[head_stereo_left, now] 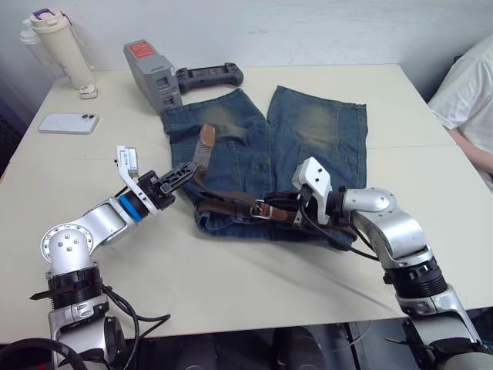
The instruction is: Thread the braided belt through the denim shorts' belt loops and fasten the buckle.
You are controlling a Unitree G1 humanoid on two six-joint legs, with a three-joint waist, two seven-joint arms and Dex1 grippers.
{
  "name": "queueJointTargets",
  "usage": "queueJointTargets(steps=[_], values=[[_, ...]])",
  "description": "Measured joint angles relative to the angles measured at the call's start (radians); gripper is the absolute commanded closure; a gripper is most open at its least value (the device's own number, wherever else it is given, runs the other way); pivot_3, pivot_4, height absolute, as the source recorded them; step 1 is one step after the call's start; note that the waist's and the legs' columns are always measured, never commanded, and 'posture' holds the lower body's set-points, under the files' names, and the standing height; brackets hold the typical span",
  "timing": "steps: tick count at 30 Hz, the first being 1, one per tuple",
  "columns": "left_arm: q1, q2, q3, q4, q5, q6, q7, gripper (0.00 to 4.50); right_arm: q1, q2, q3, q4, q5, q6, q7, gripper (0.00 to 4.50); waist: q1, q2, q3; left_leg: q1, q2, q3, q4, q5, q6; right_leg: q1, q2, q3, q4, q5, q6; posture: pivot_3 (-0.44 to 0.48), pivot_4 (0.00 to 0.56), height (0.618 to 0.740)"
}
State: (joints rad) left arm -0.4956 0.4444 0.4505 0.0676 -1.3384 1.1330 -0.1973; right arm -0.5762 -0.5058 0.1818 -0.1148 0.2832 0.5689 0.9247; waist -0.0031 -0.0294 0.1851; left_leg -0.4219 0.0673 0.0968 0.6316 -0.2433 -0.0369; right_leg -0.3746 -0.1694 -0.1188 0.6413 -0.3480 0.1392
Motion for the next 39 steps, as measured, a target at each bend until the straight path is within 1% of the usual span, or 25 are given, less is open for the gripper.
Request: queueJointTargets(steps=[6,8,9,10,11,13,14,15,18,21,25,32,35,39], values=[[-0.001,0.0,0.0,0.011,0.006,0.0,-0.003,4.5,0.019,0.041,-0.002,-0.009,0.009,0.01,-0.052,4.45,0.0,0.0,0.0,0.0,0.0,0.0,0.0,0.0,0.0,0.0,0.0,0.0,0.0,0.0,0.0,0.0,0.15,0.74],[-0.002,0.0,-0.001,0.018,0.008,0.0,-0.005,4.5,0.026,0.042,-0.011,-0.026,0.018,0.022,-0.066,4.45,-0.002,0.0,0.0,0.0,-0.001,-0.008,-0.002,0.0,0.0,0.008,0.0,-0.008,-0.003,0.0,0.0,0.0,0.15,0.74],[-0.002,0.0,-0.003,0.02,0.01,0.0,-0.005,4.5,0.033,0.042,-0.015,-0.032,0.018,0.022,-0.069,4.45,-0.008,0.001,0.001,0.0,-0.003,-0.02,-0.003,0.002,-0.001,0.018,-0.001,-0.02,-0.01,0.0,0.0,0.0,0.15,0.74],[-0.002,0.0,-0.005,0.02,0.011,0.0,-0.006,4.5,0.035,0.042,-0.016,-0.034,0.018,0.022,-0.073,4.45,-0.017,0.002,0.001,0.0,-0.006,-0.036,-0.006,0.005,-0.001,0.03,-0.003,-0.036,-0.016,0.0,0.0,0.0,0.15,0.74],[-0.003,0.0,-0.007,0.02,0.012,0.0,-0.008,4.5,0.036,0.042,-0.016,-0.036,0.018,0.023,-0.075,4.45,-0.026,0.002,0.001,-0.001,-0.013,-0.054,-0.01,0.01,-0.002,0.039,-0.006,-0.05,-0.017,0.0,0.0,0.0,0.15,0.74],[-0.004,0.0,-0.014,0.02,0.013,0.0,-0.01,4.5,0.036,0.042,-0.016,-0.039,0.018,0.022,-0.079,4.45,-0.035,0.003,0.002,0.0,-0.027,-0.078,-0.023,0.021,-0.002,0.051,-0.015,-0.067,-0.019,-0.002,0.004,0.0,0.15,0.74],[-0.005,0.0,-0.017,0.02,0.013,0.0,-0.011,4.5,0.038,0.042,-0.016,-0.039,0.018,0.022,-0.081,4.45,-0.037,0.003,0.002,-0.002,-0.034,-0.091,-0.027,0.026,-0.003,0.056,-0.017,-0.069,-0.019,-0.005,0.008,0.0,0.15,0.74],[-0.005,0.0,-0.019,0.02,0.014,0.0,-0.011,4.5,0.038,0.042,-0.016,-0.04,0.019,0.023,-0.081,4.45,-0.041,0.003,0.002,-0.002,-0.036,-0.097,-0.029,0.03,-0.004,0.055,-0.015,-0.061,-0.017,-0.006,0.01,0.0,0.15,0.74],[-0.005,0.0,-0.02,0.021,0.014,0.0,-0.012,4.5,0.039,0.042,-0.016,-0.04,0.03,0.034,-0.083,4.45,-0.021,0.003,0.002,-0.002,-0.035,-0.089,-0.031,0.03,-0.005,0.051,-0.014,-0.052,-0.018,-0.006,0.01,0.0,0.15,0.74],[-0.005,0.0,-0.02,0.021,0.014,0.0,-0.012,4.5,0.039,0.042,-0.016,-0.039,0.032,0.037,-0.083,4.45,-0.021,0.003,0.002,-0.001,-0.035,-0.082,-0.031,0.03,-0.005,0.051,-0.014,-0.045,-0.022,-0.006,0.01,0.0,0.15,0.74],[-0.005,0.0,-0.02,0.021,0.014,0.0,-0.012,4.5,0.039,0.037,-0.016,-0.032,0.029,0.034,-0.084,4.45,-0.026,0.003,0.002,0.0,-0.034,-0.077,-0.031,0.03,-0.005,0.049,-0.014,-0.041,-0.023,-0.007,0.011,0.0,0.15,0.74],[-0.005,0.0,-0.02,0.021,0.015,0.0,-0.014,4.5,0.028,-0.027,-0.032,-0.027,0.046,0.043,-0.025,4.45,-0.023,0.003,0.002,0.0,-0.034,-0.075,-0.031,0.03,-0.004,0.048,-0.014,-0.039,-0.023,-0.008,0.011,0.0,0.15,0.74],[-0.005,0.0,-0.021,0.021,0.016,0.0,-0.016,4.5,0.028,-0.023,-0.027,-0.002,0.049,0.043,-0.016,4.45,-0.024,0.003,0.002,0.0,-0.034,-0.074,-0.031,0.03,-0.004,0.047,-0.014,-0.038,-0.023,-0.008,0.011,0.0,0.15,0.74],[-0.005,0.002,-0.026,0.021,0.029,0.0,-0.025,4.5,0.033,0.01,0.007,0.061,0.034,0.017,-0.014,4.45,-0.024,0.003,0.002,0.0,-0.034,-0.074,-0.031,0.03,-0.004,0.047,-0.014,-0.038,-0.023,-0.008,0.011,0.0,0.15,0.74]])
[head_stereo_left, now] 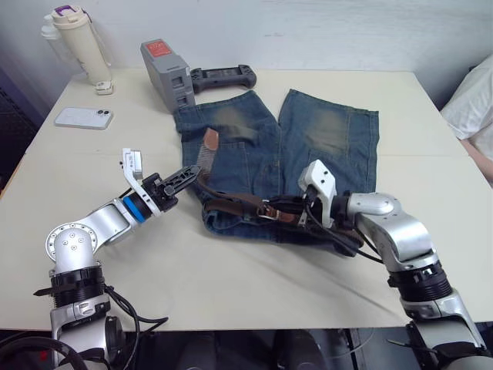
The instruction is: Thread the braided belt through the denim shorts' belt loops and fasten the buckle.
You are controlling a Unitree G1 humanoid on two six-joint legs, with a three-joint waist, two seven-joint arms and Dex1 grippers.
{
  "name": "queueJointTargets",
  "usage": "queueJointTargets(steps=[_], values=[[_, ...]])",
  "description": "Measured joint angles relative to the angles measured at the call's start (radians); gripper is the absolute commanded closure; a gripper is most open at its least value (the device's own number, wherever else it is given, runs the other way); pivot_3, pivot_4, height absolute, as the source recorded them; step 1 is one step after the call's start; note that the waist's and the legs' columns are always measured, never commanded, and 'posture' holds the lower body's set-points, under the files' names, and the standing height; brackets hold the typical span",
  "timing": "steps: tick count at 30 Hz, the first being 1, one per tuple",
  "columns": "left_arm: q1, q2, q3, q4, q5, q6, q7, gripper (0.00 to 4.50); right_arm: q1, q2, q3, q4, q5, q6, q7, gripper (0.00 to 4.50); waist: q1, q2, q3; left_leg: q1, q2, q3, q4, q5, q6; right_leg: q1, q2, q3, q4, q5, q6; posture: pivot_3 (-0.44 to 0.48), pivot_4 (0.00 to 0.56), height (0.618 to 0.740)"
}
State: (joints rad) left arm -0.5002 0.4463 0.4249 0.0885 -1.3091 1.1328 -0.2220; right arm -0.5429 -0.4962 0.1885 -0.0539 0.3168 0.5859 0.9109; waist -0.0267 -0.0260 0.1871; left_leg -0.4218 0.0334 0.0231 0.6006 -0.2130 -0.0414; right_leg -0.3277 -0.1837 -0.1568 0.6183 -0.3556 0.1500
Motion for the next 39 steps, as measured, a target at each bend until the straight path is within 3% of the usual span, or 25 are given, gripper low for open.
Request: queueJointTargets(steps=[20,35,39], values=[[-0.005,0.0,-0.011,0.0,0.018,0.0,-0.022,4.5,-0.063,0.013,0.042,0.173,-0.028,-0.077,0.09,4.45,-0.002,0.0,0.0,0.001,0.001,0.002,0.0,0.0,0.0,0.0,0.0,0.001,0.0,0.0,0.0,0.0,0.15,0.74],[-0.168,-0.041,-0.082,0.003,0.032,-0.001,-0.074,4.5,-0.2,0.018,0.104,0.372,-0.107,-0.118,0.288,4.45,-0.004,-0.002,-0.002,0.003,0.002,0.003,0.001,0.0,0.0,0.001,0.001,0.001,0.0,0.0,0.0,0.0,0.15,0.74],[-0.237,-0.048,-0.143,0.026,0.057,0.015,-0.153,4.5,-0.225,0.04,0.118,0.399,-0.137,-0.104,0.273,4.45,-0.005,-0.003,-0.002,0.014,0.003,0.01,-0.004,0.0,0.0,0.007,0.001,0.004,-0.002,0.0,0.0,0.0,0.15,0.74]])
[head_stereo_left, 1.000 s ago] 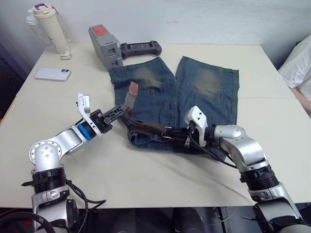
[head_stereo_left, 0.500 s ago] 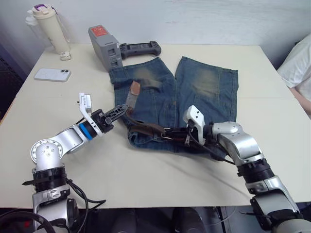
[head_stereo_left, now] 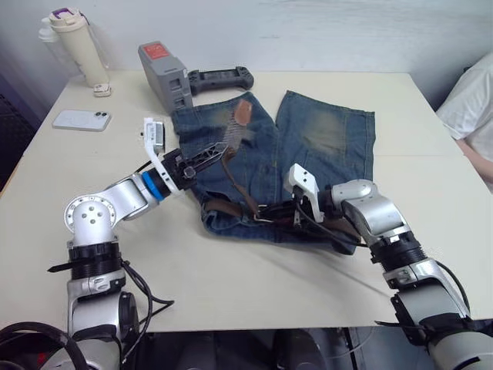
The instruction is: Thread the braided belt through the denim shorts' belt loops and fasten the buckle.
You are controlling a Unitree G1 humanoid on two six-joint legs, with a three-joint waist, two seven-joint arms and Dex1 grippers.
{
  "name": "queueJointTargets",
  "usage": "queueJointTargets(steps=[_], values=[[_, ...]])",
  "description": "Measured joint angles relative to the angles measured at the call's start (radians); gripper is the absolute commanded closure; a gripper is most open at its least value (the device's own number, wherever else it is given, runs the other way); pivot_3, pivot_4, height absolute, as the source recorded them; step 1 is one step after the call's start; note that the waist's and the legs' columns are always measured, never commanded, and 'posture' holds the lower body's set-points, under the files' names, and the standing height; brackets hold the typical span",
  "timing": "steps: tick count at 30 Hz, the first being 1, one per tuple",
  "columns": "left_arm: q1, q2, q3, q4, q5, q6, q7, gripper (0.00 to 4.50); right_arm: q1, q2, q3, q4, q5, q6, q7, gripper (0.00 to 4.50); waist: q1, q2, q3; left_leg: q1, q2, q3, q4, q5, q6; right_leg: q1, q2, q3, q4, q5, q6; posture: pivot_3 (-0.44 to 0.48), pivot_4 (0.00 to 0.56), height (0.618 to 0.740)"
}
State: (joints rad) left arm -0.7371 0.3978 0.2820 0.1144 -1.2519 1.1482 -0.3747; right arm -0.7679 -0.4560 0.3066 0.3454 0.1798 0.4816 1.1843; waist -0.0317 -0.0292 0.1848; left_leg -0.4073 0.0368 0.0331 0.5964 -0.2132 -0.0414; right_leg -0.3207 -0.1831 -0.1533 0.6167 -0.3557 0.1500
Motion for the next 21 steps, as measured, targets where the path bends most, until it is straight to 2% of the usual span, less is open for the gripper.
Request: queueJointTargets(steps=[8,14,21], values=[[-0.143,-0.043,-0.09,0.098,0.06,0.014,-0.102,4.5,0.043,-0.005,0.004,-0.129,-0.024,0.081,-0.078,4.45,0.004,-0.001,0.0,0.003,0.003,0.006,0.0,-0.001,-0.001,-0.002,0.002,0.006,0.001,0.0,0.0,0.0,0.15,0.74],[-0.248,-0.098,-0.169,0.244,0.197,-0.023,-0.236,4.5,0.111,-0.02,0.037,-0.3,-0.102,0.099,-0.168,4.45,0.005,-0.001,-0.001,0.003,0.004,0.008,0.0,-0.002,-0.001,-0.003,0.003,0.008,0.001,0.0,0.0,0.0,0.15,0.74],[-0.356,-0.19,-0.238,0.458,0.364,-0.116,-0.392,4.5,0.132,-0.015,0.079,-0.392,-0.19,0.111,-0.228,4.45,0.002,-0.002,-0.002,0.004,0.005,0.01,0.0,-0.002,-0.001,-0.003,0.004,0.01,0.001,0.0,0.0,0.0,0.15,0.74]])
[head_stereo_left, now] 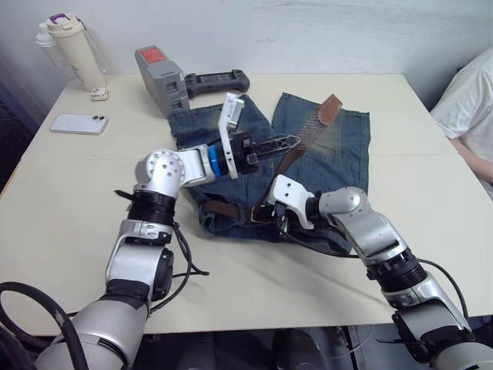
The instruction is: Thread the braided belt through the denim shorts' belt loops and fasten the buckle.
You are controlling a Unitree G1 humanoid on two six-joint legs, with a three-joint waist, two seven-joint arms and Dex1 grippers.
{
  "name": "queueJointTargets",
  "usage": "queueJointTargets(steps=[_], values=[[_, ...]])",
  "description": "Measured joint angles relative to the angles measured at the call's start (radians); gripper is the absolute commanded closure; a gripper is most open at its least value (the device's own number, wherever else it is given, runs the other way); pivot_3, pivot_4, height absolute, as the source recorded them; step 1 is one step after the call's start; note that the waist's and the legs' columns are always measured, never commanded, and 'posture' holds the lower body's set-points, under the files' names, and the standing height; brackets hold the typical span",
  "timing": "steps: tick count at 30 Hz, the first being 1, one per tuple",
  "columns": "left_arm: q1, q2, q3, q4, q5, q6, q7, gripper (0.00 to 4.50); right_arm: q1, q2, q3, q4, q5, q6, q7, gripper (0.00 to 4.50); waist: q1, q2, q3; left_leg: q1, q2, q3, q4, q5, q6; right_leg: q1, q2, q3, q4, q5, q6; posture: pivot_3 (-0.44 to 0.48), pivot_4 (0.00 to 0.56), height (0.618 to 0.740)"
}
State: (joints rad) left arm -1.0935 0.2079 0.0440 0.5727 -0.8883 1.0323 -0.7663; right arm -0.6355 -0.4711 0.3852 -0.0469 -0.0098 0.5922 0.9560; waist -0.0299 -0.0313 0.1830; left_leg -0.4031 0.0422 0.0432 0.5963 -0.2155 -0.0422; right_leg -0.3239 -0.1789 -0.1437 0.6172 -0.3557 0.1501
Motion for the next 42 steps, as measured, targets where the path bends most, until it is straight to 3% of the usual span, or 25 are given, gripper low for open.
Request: queueJointTargets(steps=[8,13,23,33,42], values=[[-0.135,-0.148,-0.024,0.352,0.199,-0.192,-0.129,4.5,0.067,0.006,0.007,-0.103,-0.082,0.006,-0.058,4.45,0.003,-0.002,-0.004,0.0,0.001,0.002,0.0,-0.002,0.001,0.0,0.0,0.001,-0.001,0.0,0.0,0.0,0.15,0.74],[-0.197,-0.195,-0.008,0.511,0.282,-0.291,-0.158,4.5,0.083,0.01,0.028,-0.149,-0.137,0.018,-0.076,4.45,0.004,-0.002,-0.004,0.0,0.001,0.002,0.0,-0.002,0.001,-0.001,0.0,0.001,-0.001,0.0,0.0,0.0,0.15,0.74],[-0.233,-0.254,0.017,0.634,0.41,-0.37,-0.226,4.5,0.097,0.044,0.037,-0.185,-0.197,0.079,-0.096,4.45,0.003,-0.002,-0.009,0.0,0.001,0.003,0.0,-0.002,0.001,-0.001,0.0,0.002,-0.001,0.0,0.0,0.0,0.15,0.74],[-0.273,-0.298,0.229,0.741,0.421,-0.47,0.053,4.5,0.097,0.043,0.052,-0.193,-0.225,0.093,-0.09,4.45,0.004,0.002,-0.017,0.0,0.001,0.003,0.0,-0.004,0.002,0.0,0.0,0.002,-0.003,0.0,0.0,0.0,0.15,0.74],[-0.342,-0.295,0.348,0.776,0.42,-0.474,0.103,4.5,0.093,0.041,0.055,-0.193,-0.236,0.093,-0.074,4.45,0.005,0.002,-0.017,0.0,0.001,0.003,0.0,-0.004,0.002,0.0,0.0,0.002,-0.003,0.0,0.001,0.0,0.15,0.74]])
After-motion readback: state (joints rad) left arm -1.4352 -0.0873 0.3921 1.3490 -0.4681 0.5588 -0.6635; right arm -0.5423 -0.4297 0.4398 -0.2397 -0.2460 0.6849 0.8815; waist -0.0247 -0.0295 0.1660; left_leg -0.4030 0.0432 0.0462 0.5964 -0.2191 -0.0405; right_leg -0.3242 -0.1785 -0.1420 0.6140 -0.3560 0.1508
